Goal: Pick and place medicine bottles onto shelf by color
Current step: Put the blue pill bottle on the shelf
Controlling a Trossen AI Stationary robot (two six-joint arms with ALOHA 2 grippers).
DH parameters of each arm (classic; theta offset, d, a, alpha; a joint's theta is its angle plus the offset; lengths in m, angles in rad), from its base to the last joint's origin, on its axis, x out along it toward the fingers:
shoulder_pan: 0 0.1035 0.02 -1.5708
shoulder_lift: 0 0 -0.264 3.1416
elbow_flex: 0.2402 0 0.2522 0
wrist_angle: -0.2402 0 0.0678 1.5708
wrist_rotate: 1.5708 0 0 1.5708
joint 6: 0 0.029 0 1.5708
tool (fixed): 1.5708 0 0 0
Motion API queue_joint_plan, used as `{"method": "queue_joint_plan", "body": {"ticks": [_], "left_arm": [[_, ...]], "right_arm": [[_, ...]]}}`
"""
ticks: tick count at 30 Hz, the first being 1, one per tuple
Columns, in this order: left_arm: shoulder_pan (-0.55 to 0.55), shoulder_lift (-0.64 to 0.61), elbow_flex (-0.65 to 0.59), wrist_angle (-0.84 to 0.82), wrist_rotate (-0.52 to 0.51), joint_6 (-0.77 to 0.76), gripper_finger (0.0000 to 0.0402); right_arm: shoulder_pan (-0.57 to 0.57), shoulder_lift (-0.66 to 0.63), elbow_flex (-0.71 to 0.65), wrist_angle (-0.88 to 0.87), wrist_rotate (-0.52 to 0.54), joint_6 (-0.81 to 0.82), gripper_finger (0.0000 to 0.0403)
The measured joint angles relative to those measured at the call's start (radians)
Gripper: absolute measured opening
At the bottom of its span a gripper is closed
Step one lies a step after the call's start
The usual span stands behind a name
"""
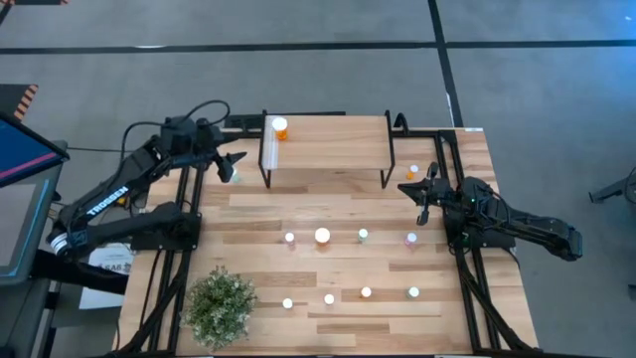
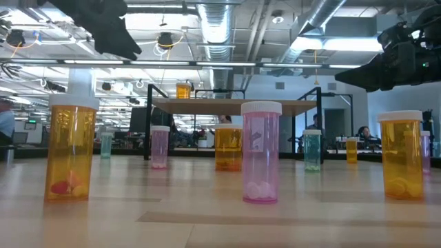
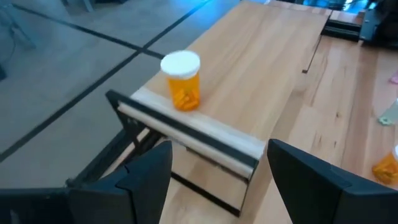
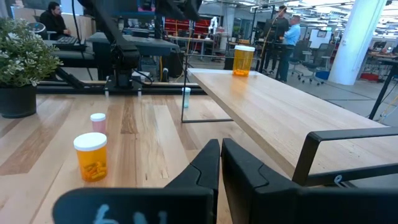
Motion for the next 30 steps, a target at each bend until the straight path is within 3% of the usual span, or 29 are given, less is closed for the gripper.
{"method": "queue_joint_plan", "body": {"ticks": [7, 30], "left_arm": [[0.000, -0.039, -0.037, -0.022, -0.048, -0.017, 0.0251], [0.000, -0.222, -0.090, -0.075, -0.006, -0.053, 0.0251]], "right_arm": [[0.000, 0.000, 0.000, 0.000, 0.000, 0.000, 0.0043], [0.000, 0.000, 0.000, 0.000, 0.000, 0.000, 0.0043]]}}
